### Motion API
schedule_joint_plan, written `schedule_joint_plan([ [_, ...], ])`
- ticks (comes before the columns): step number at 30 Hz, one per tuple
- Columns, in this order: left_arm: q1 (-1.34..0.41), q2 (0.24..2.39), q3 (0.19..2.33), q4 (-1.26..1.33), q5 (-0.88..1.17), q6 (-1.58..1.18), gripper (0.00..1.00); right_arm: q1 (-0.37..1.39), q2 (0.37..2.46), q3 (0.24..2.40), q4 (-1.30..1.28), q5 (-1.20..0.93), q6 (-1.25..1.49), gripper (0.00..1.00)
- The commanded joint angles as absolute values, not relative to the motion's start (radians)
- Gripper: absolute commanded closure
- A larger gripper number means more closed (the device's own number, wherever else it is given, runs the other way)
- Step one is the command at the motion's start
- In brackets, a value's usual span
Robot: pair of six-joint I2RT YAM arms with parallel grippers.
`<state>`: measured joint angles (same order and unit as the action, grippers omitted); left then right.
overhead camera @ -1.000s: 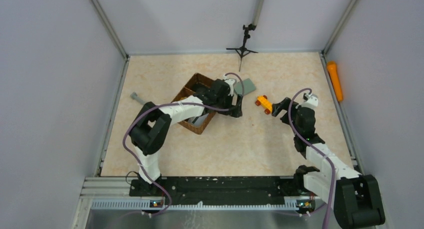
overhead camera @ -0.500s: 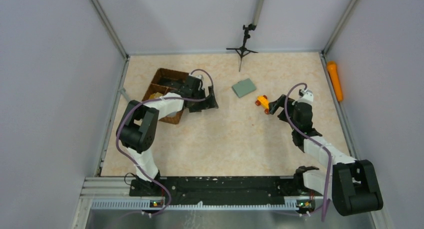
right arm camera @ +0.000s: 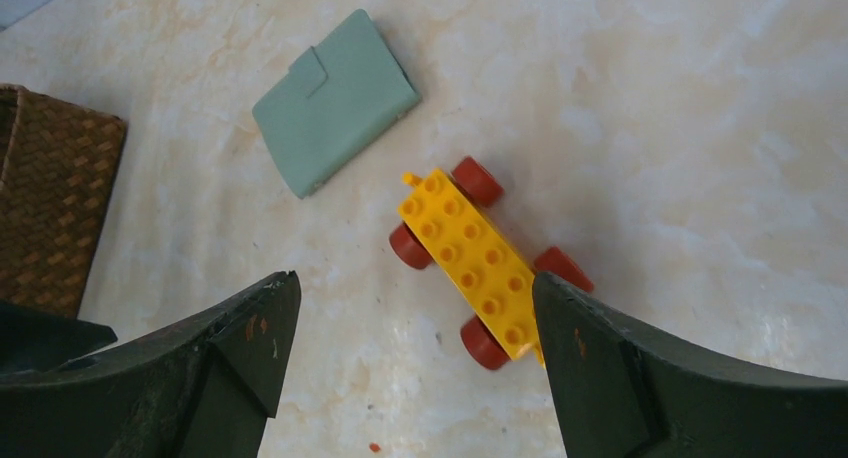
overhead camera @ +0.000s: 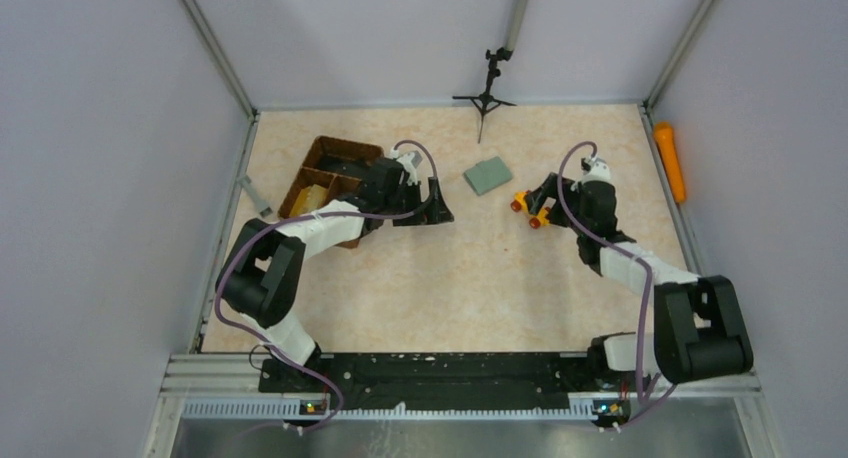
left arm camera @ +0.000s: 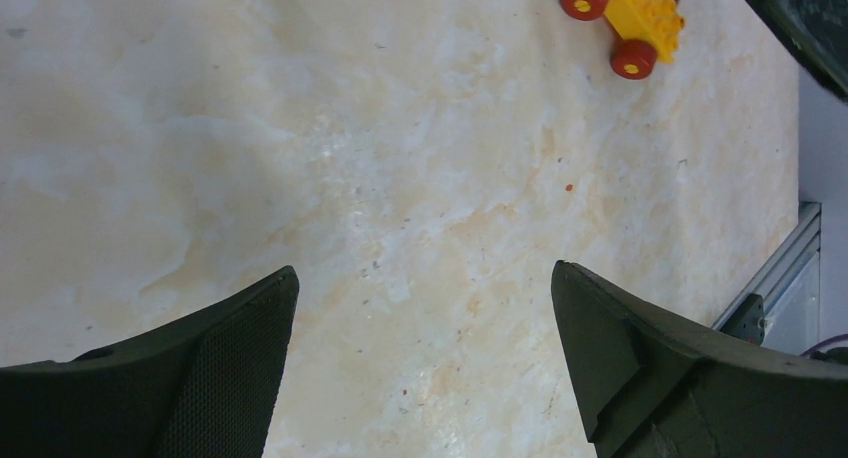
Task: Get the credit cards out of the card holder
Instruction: Move the storage box to the center of the board, then pick up the card holder from the center of the board.
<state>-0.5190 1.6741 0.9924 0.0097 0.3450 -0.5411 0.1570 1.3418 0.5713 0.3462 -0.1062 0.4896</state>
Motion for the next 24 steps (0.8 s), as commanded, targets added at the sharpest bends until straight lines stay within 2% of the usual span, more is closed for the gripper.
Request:
schedule_joint_plan([
  [1, -0.553, 1.623, 0.970, 0.109, 0.367, -0.517, 0.01, 0.163, 1.506, 0.823, 0.228, -0.163, 0.454, 0.18],
  [10, -0.558, 1.602, 0.942, 0.126, 0.351, -0.549, 0.02, 0.163, 1.858, 1.221, 0.051, -0.177, 0.405, 0.18],
  [18, -0.556, 1.581, 0.937, 0.106, 0.325, -0.536, 0.01, 0.165, 2.106, 1.481, 0.008, -0.269, 0.389, 0.20],
  [24, -0.557, 1.584, 0.932, 0.108, 0.327, -0.534, 0.02, 0.189, 2.214, 1.626, -0.078, -0.364, 0.315, 0.23],
])
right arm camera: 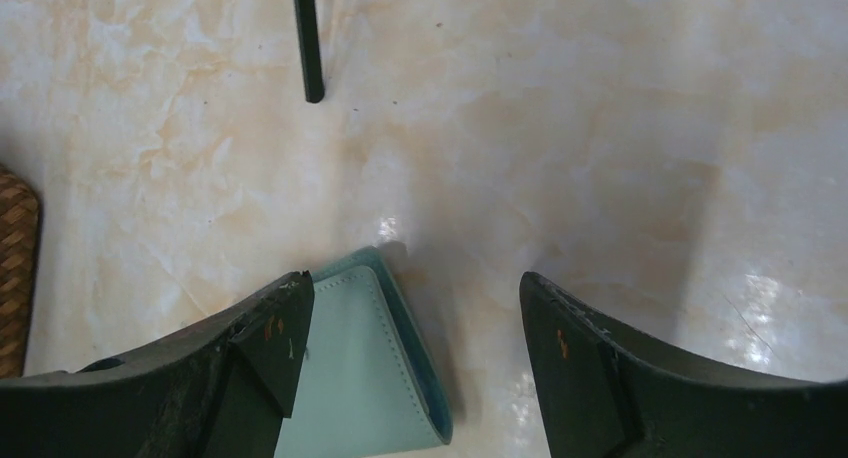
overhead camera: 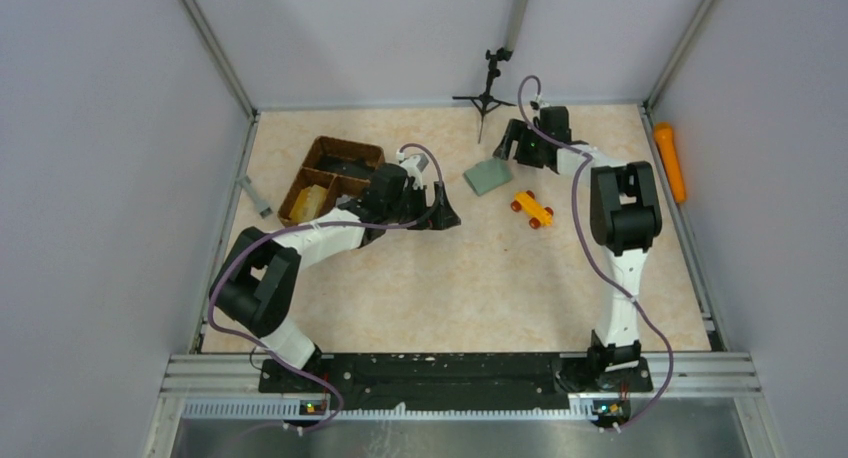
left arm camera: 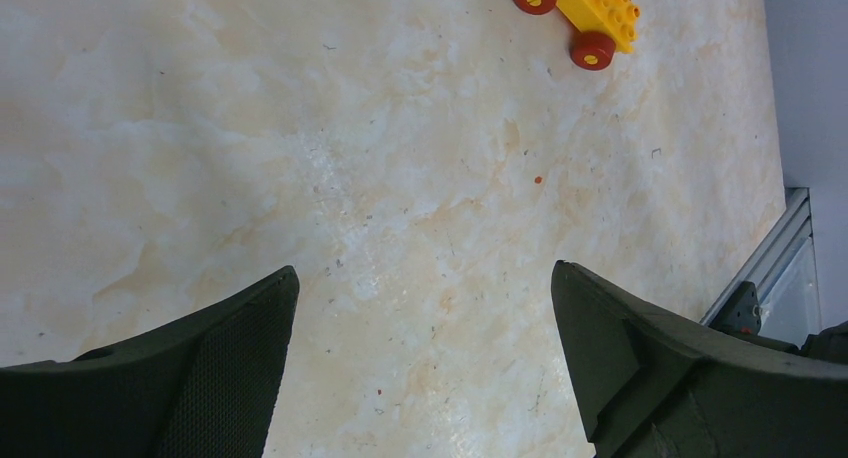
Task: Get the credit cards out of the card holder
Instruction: Pick up the card holder from the center of the board.
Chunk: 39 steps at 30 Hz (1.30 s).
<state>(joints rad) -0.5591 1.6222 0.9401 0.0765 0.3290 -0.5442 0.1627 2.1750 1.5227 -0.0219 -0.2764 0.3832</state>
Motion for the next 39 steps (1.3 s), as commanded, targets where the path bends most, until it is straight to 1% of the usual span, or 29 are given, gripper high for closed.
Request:
schedule_joint_plan([
  [1, -0.557, 1.583, 0.929, 0.104, 0.330, -0.533, 0.02, 0.194, 2.227, 1.644, -0.093, -0.371, 0.302, 0.24],
  [4, -0.557, 1.574, 0.907, 0.113, 0.315, -0.531, 0.03, 0.212, 2.259, 1.695, -0.168, -0.353, 0.237, 0.33],
  [7, -0.555, 1.579, 0.905, 0.118, 0.287, -0.531, 0.03, 0.240, 2.257, 1.708, -0.227, -0.329, 0.168, 0.45],
  [9, -0.554, 1.590, 0.910, 0.117, 0.277, -0.536, 0.03, 0.262, 2.236, 1.686, -0.248, -0.309, 0.130, 0.60],
  [11, -0.552, 1.598, 0.914, 0.115, 0.275, -0.541, 0.03, 0.285, 2.196, 1.638, -0.239, -0.289, 0.111, 0.74],
  [12, -0.551, 1.600, 0.915, 0.114, 0.273, -0.541, 0.03, 0.295, 2.168, 1.603, -0.226, -0.279, 0.108, 0.80],
  [15, -0.550, 1.593, 0.917, 0.103, 0.250, -0.532, 0.04, 0.322, 2.071, 1.472, -0.168, -0.273, 0.118, 0.89],
  [17, -0.547, 1.587, 0.918, 0.098, 0.240, -0.518, 0.12, 0.334, 1.997, 1.382, -0.126, -0.302, 0.147, 0.95],
  [18, -0.547, 1.586, 0.918, 0.096, 0.237, -0.514, 0.13, 0.341, 1.958, 1.328, -0.096, -0.315, 0.164, 0.97],
  [20, -0.548, 1.589, 0.925, 0.086, 0.237, -0.512, 0.14, 0.357, 1.859, 1.218, -0.032, -0.330, 0.189, 1.00],
  [22, -0.547, 1.609, 0.936, 0.082, 0.260, -0.509, 0.14, 0.370, 1.776, 1.109, 0.024, -0.345, 0.207, 1.00],
  [26, -0.551, 1.718, 1.032, 0.017, 0.412, -0.518, 0.18, 0.390, 1.635, 0.921, 0.141, -0.376, 0.222, 1.00],
  [29, -0.563, 1.775, 1.072, 0.005, 0.481, -0.523, 0.20, 0.391, 1.544, 0.761, 0.313, -0.392, 0.253, 1.00],
  [31, -0.575, 1.785, 1.084, -0.037, 0.485, -0.512, 0.21, 0.391, 1.508, 0.744, 0.337, -0.413, 0.269, 1.00],
  [35, -0.585, 1.793, 1.085, -0.019, 0.522, -0.505, 0.20, 0.391, 1.473, 0.696, 0.424, -0.406, 0.317, 1.00],
  [37, -0.585, 1.794, 1.077, 0.026, 0.569, -0.512, 0.19, 0.391, 1.449, 0.674, 0.448, -0.396, 0.330, 1.00],
  [39, -0.586, 1.782, 1.050, 0.099, 0.639, -0.535, 0.16, 0.391, 1.423, 0.641, 0.498, -0.391, 0.342, 1.00],
])
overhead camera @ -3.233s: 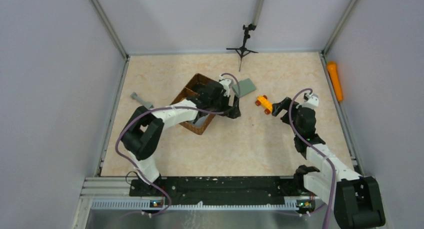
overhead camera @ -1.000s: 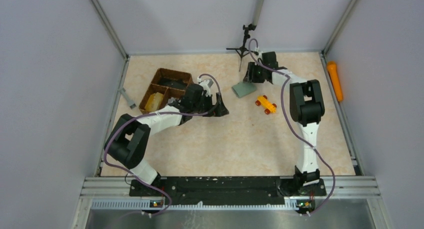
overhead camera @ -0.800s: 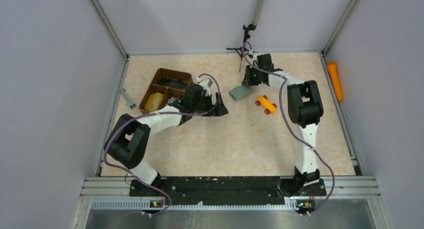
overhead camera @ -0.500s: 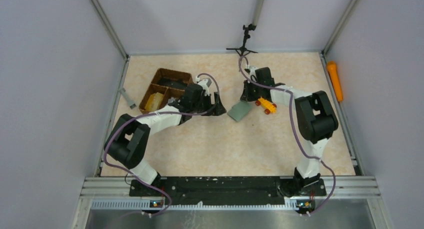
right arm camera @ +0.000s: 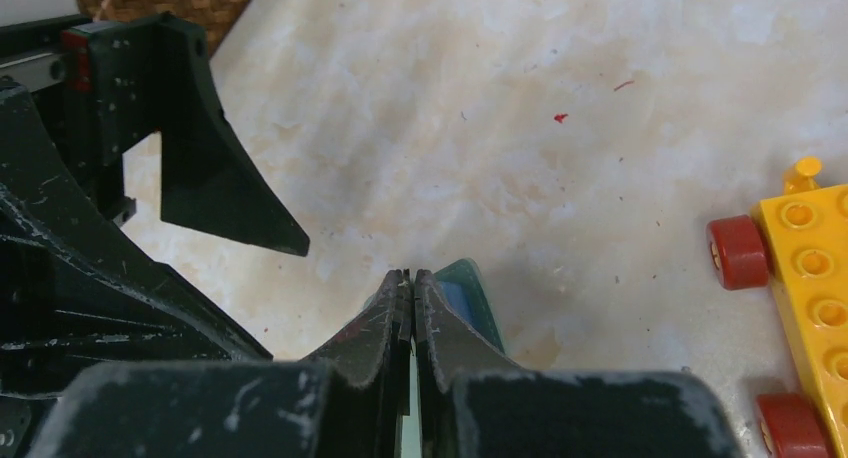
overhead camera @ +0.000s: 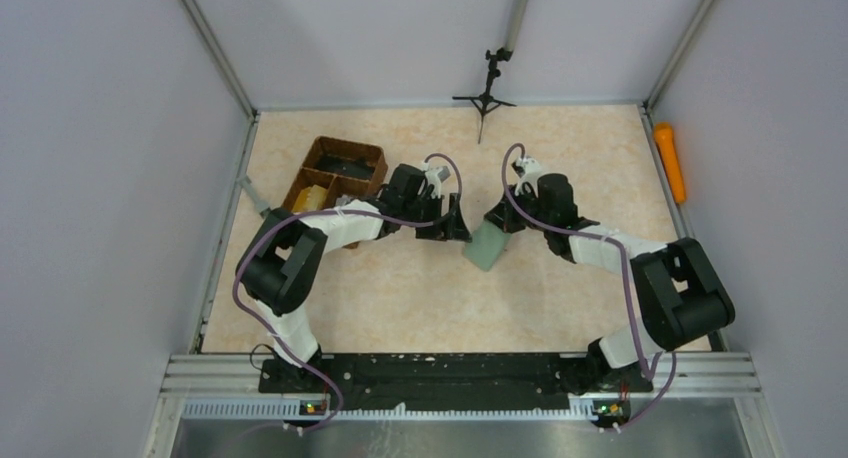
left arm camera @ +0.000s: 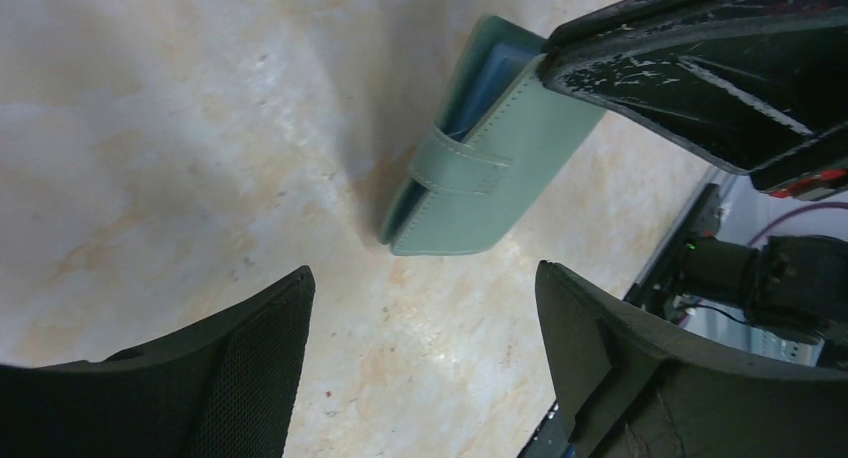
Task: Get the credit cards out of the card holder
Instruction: Pick up the card holder from the center of the board.
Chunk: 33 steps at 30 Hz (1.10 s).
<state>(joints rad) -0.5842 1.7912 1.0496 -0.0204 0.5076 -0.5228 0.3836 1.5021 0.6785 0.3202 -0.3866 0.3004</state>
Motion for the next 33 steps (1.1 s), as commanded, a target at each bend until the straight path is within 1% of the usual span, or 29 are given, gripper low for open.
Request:
schedule_joint_plan([
  [1, -0.586, 1.775, 1.031, 0.140, 0.666, -0.545, 0.13, 0.391, 1.410, 0.632, 0.508, -0.392, 0.347, 1.00],
  [3, -0.586, 1.757, 1.000, 0.217, 0.692, -0.551, 0.08, 0.391, 1.385, 0.622, 0.517, -0.403, 0.350, 1.00],
  [9, -0.586, 1.729, 0.994, 0.185, 0.620, -0.497, 0.07, 0.391, 1.320, 0.579, 0.578, -0.433, 0.373, 1.00],
  [12, -0.587, 1.700, 0.977, 0.199, 0.586, -0.487, 0.07, 0.390, 1.316, 0.578, 0.607, -0.490, 0.398, 1.00],
  [22, -0.587, 1.513, 0.807, 0.380, 0.490, -0.455, 0.04, 0.390, 1.323, 0.581, 0.752, -0.747, 0.503, 1.00],
  [24, -0.586, 1.500, 0.800, 0.395, 0.505, -0.450, 0.03, 0.390, 1.330, 0.579, 0.797, -0.785, 0.532, 1.00],
  [29, -0.586, 1.547, 0.824, 0.419, 0.580, -0.482, 0.04, 0.391, 1.347, 0.568, 0.898, -0.852, 0.599, 1.00],
  [31, -0.588, 1.562, 0.823, 0.468, 0.654, -0.508, 0.05, 0.389, 1.357, 0.570, 0.906, -0.858, 0.607, 1.00],
  [33, -0.591, 1.589, 0.830, 0.518, 0.730, -0.542, 0.08, 0.390, 1.367, 0.570, 0.915, -0.862, 0.613, 1.00],
])
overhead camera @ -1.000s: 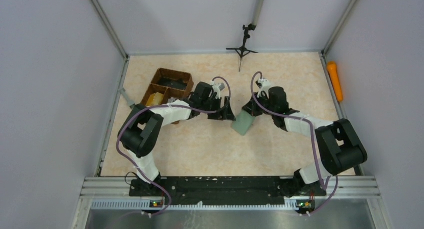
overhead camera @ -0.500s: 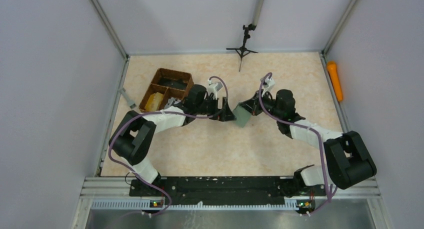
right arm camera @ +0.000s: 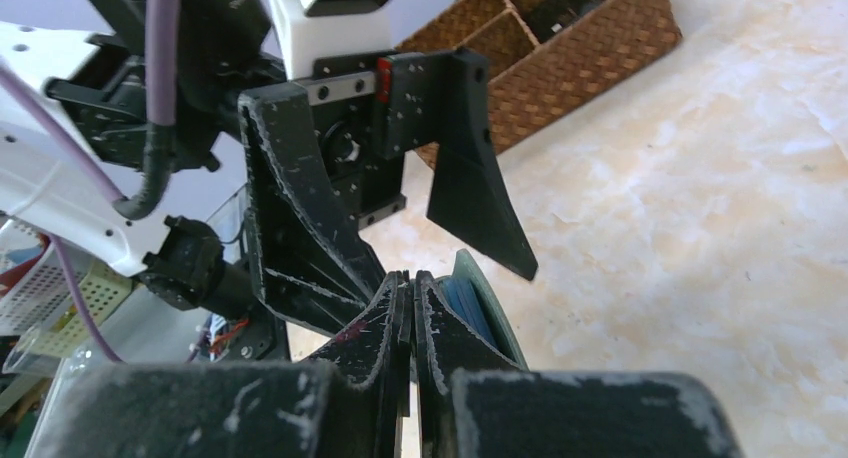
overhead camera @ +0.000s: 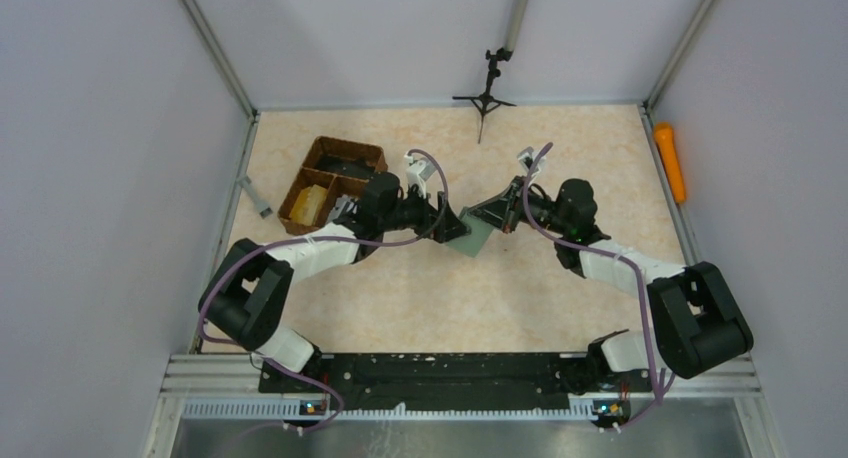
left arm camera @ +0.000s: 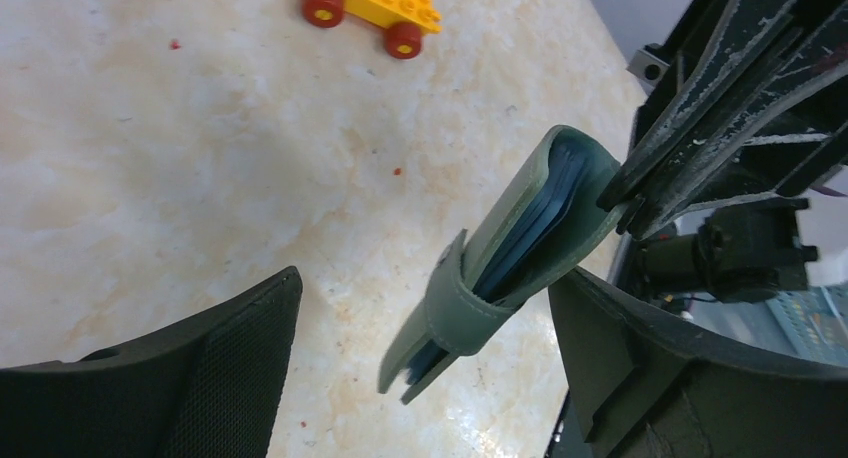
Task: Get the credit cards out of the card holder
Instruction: Pick up the card holder from the center of the board, then place the card holder at the center of the board.
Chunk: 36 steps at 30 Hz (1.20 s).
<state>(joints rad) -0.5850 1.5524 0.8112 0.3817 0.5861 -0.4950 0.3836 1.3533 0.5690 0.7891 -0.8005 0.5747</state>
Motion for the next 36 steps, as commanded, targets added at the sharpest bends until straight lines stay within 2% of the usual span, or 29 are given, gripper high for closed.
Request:
schedule_joint_plan([
  [1, -0.595, 1.598, 0.834, 0.528, 0.749, -0.550, 0.10, 0.388, 1.372, 0.571, 0.915, -0.860, 0.613, 1.00],
  [11, -0.625, 1.615, 0.864, 0.507, 0.778, -0.551, 0.35, 0.341, 1.370, 0.547, 0.884, -0.762, 0.620, 1.00],
  [17, -0.632, 1.617, 0.925, 0.317, 0.682, -0.484, 0.43, 0.323, 1.374, 0.548, 0.824, -0.703, 0.603, 1.00],
  [32, -0.635, 1.642, 0.962, 0.253, 0.669, -0.479, 0.44, 0.291, 1.397, 0.549, 0.795, -0.667, 0.615, 1.00],
  [34, -0.636, 1.652, 0.974, 0.234, 0.668, -0.477, 0.50, 0.288, 1.403, 0.549, 0.796, -0.666, 0.619, 1.00],
  [36, -0.636, 1.660, 0.985, 0.211, 0.656, -0.473, 0.63, 0.287, 1.415, 0.556, 0.788, -0.669, 0.619, 1.00],
])
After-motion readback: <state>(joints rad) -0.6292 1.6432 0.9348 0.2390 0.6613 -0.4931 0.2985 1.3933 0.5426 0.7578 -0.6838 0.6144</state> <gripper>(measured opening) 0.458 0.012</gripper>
